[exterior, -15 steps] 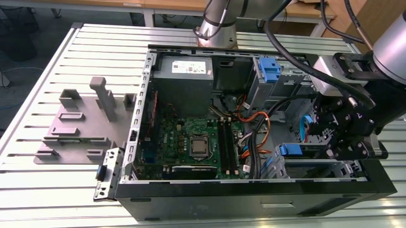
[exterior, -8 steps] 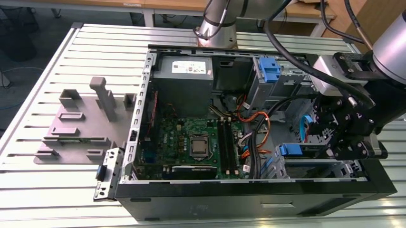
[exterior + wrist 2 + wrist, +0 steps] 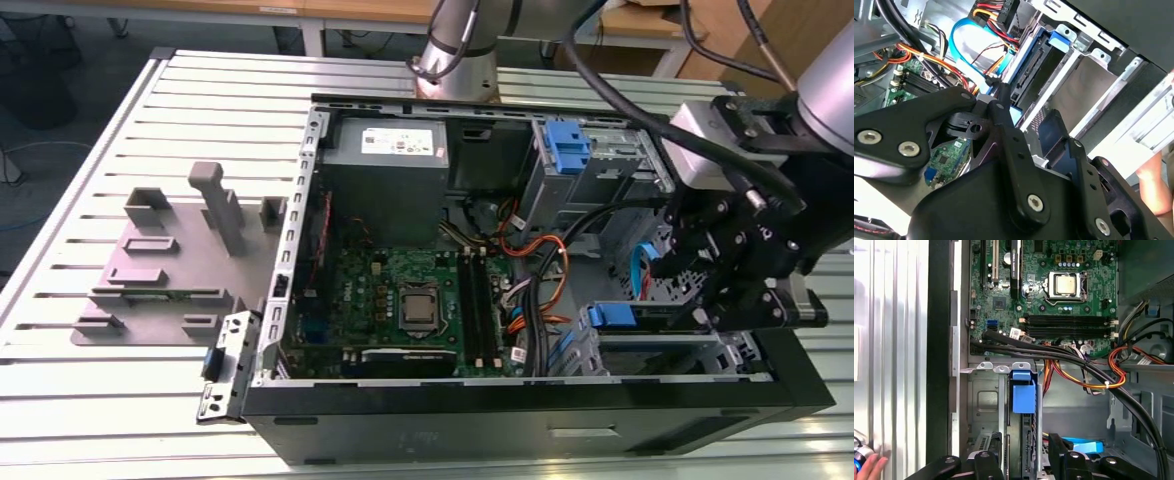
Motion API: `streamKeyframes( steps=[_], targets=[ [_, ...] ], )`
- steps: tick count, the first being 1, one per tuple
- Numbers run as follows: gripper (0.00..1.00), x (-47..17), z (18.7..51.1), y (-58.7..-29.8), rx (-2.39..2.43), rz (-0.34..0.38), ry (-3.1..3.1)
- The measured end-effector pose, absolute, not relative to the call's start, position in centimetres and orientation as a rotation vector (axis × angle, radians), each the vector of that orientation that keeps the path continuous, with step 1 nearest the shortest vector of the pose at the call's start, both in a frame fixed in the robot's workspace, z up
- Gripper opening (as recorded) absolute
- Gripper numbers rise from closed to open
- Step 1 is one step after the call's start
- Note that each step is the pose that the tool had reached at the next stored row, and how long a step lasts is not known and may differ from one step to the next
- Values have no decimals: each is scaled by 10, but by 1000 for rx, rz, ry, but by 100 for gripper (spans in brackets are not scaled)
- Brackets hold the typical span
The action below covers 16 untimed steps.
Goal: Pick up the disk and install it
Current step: 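Insert the first disk wire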
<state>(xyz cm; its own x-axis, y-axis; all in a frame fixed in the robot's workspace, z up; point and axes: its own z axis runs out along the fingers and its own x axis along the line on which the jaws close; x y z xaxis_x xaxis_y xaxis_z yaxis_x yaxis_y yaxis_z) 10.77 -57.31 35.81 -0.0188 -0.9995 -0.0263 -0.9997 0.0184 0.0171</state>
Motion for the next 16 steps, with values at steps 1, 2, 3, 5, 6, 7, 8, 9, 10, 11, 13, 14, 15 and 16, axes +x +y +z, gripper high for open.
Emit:
streamKeyframes(
  steps=[1, 2, 3, 5, 6, 7, 8, 9, 10, 11, 13, 14, 15, 16],
  targets=[
    [49, 108, 360, -573, -2196, 49, 2237],
    [49, 108, 362, -573, -2196, 49, 2237],
    [49, 108, 364, -573, -2196, 50, 2238],
    [49, 108, 367, -573, -2197, 51, 2238],
    [49, 108, 368, -573, -2197, 51, 2238],
    [49, 108, 369, -573, -2197, 51, 2238],
    [49, 108, 369, -573, -2197, 52, 2238],
    [49, 108, 369, -573, -2197, 52, 2238],
    [49, 108, 369, -573, -2197, 52, 2238],
    [49, 108, 370, -573, -2197, 52, 2238],
    [49, 108, 369, -571, -2197, 52, 2238],
    [49, 108, 369, -570, -2197, 52, 2238],
    [49, 108, 369, -569, -2197, 52, 2238],
    [49, 108, 369, -568, -2197, 52, 2238]
  ],
)
